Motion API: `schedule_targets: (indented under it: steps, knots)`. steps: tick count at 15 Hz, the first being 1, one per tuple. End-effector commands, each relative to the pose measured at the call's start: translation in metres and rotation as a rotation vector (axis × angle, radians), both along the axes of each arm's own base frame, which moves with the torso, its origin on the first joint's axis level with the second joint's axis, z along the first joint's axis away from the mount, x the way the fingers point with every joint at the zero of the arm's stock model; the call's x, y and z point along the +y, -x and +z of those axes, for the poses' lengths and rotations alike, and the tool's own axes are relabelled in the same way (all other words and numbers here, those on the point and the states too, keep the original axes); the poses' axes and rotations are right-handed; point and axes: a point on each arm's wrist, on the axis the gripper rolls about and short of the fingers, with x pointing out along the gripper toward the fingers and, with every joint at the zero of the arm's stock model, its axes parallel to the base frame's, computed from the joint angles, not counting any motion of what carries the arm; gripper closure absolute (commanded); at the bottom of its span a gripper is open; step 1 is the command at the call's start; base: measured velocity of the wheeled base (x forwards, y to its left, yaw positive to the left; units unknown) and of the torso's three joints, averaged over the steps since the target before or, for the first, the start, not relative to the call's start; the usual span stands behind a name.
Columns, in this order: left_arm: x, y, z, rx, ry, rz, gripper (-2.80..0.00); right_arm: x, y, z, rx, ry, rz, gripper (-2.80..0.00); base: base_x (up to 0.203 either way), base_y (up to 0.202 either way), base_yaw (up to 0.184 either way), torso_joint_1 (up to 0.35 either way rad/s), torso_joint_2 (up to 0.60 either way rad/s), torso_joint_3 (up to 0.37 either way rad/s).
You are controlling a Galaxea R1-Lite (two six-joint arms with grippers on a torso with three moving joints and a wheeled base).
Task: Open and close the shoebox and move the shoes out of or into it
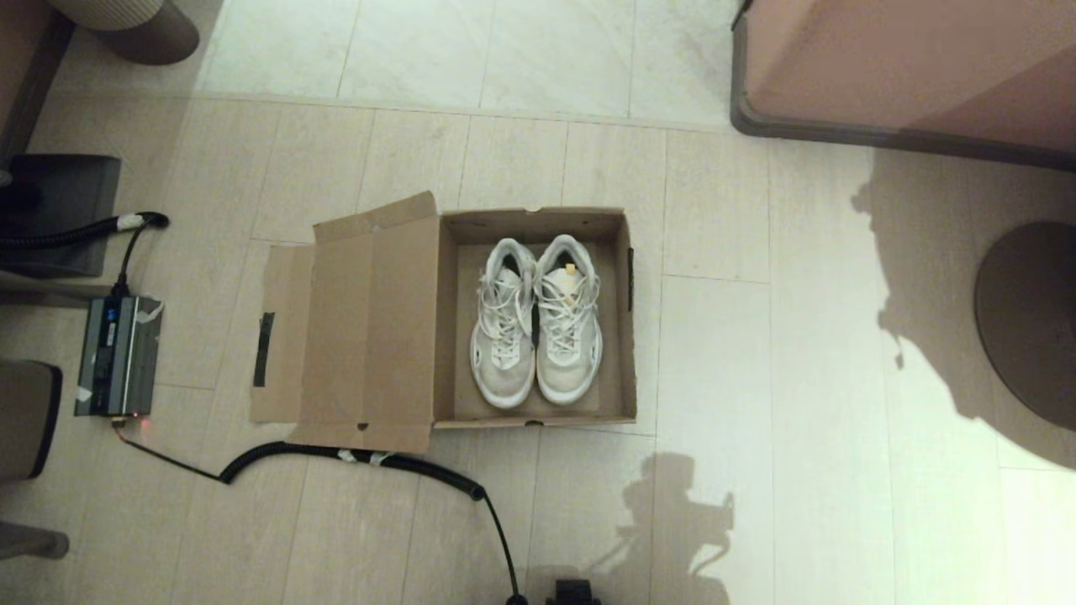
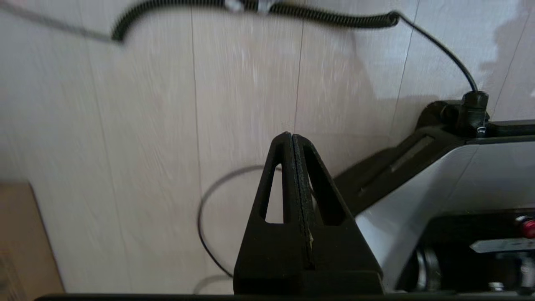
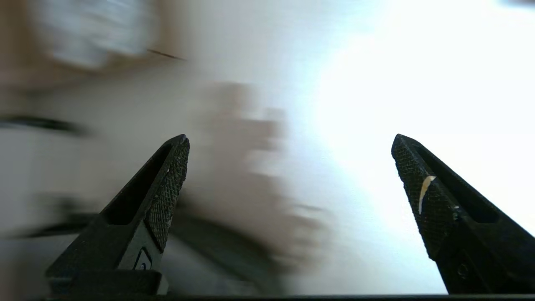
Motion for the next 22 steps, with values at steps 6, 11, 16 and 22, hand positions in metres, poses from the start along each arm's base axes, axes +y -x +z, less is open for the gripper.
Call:
schedule_targets:
  steps: [6, 11, 16, 22]
  knots:
    - [-0.001, 0.010, 0.000, -0.102, -0.055, -0.008, 0.00, -0.003, -0.004, -0.011, 0.179, 0.149, 0.082, -2.80, 0.000, 0.000, 0.000, 0.000, 0.00, 0.000]
    - [-0.001, 0.008, 0.001, -0.189, 0.028, 0.032, 0.00, -0.004, 0.018, -0.011, -0.109, 0.122, 0.086, -2.80, 0.000, 0.000, 0.000, 0.000, 0.00, 0.000]
    - [-0.001, 0.021, -0.008, -0.238, -0.004, -0.091, 0.00, -0.004, 0.025, -0.012, -0.222, 0.042, -0.008, -2.80, 0.000, 0.000, 0.000, 0.000, 0.00, 0.000]
    - [-0.001, 0.030, -0.010, -0.374, 0.040, -0.047, 0.00, -0.004, 0.025, -0.012, -0.222, 0.042, -0.008, -2.80, 0.000, 0.000, 0.000, 0.000, 0.00, 0.000]
